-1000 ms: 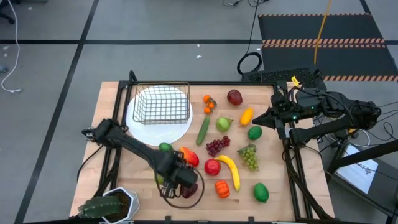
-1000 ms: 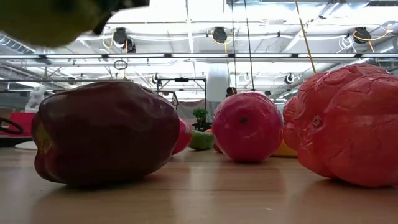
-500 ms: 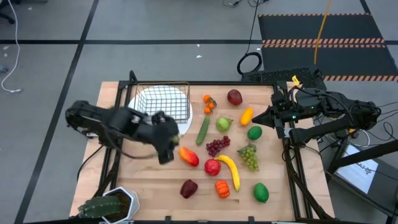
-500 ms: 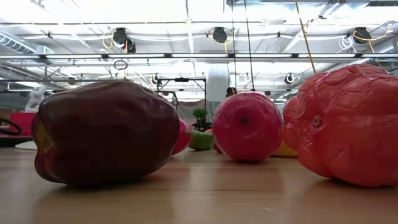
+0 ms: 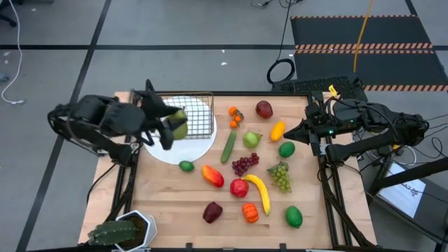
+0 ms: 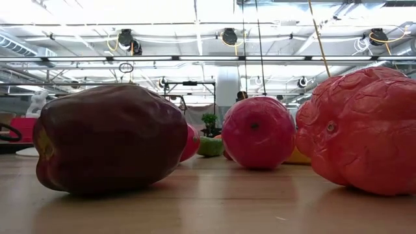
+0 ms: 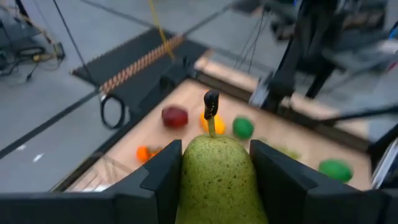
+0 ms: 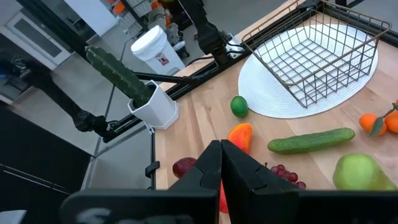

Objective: Build produce basket
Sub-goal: Put the bottom pear into the wired basket

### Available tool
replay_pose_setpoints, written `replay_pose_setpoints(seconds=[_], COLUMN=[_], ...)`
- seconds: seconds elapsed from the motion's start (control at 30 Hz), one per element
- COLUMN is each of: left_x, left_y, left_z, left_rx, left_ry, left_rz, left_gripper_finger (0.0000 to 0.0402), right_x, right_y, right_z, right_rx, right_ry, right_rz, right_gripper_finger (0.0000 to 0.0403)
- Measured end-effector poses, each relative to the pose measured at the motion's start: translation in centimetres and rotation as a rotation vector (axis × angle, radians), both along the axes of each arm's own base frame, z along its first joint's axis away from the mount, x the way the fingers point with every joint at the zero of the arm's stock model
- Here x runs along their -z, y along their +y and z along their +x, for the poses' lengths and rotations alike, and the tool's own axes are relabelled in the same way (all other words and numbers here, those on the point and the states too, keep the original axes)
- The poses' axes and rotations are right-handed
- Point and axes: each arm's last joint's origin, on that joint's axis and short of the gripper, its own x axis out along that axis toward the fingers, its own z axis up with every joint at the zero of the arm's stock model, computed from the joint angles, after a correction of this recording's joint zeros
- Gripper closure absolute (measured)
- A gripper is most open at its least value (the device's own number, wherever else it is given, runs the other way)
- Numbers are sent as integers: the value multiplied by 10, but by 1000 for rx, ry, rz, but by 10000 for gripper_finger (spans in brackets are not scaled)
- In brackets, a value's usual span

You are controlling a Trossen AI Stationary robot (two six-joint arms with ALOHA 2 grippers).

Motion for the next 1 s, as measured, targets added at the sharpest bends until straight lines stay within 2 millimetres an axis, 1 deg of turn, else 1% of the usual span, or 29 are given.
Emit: replay_pose_setpoints(seconds=[0.2, 0.33, 0.47, 0.6, 0.7, 0.83, 1.0], left_x=[-24, -38, -47, -52, -56, -58, -58], left_y=[10, 16, 22, 26, 29, 30, 29], left_z=[-10, -15, -17, -19, -19, -16, -15], left_rx=[-49, -89, -139, -187, -219, -233, -210], left_ry=[-241, -405, -532, -643, -736, -803, -801], left_rz=[-76, -164, -267, -406, -517, -607, -614], left_gripper_finger=[225, 227, 223, 221, 221, 221, 220], right_x=[-2, -5, -8, -9, -9, -8, -7], right_y=[0, -1, -2, -4, -5, -6, -6], right_z=[1, 2, 3, 4, 5, 5, 8], right_rx=[2, 27, 81, 138, 189, 228, 242], right_ry=[-18, -60, -90, -102, -100, -100, -89], right_rz=[1, -7, -22, -37, -16, 13, 29], right_gripper_finger=[403, 403, 403, 403, 403, 403, 403])
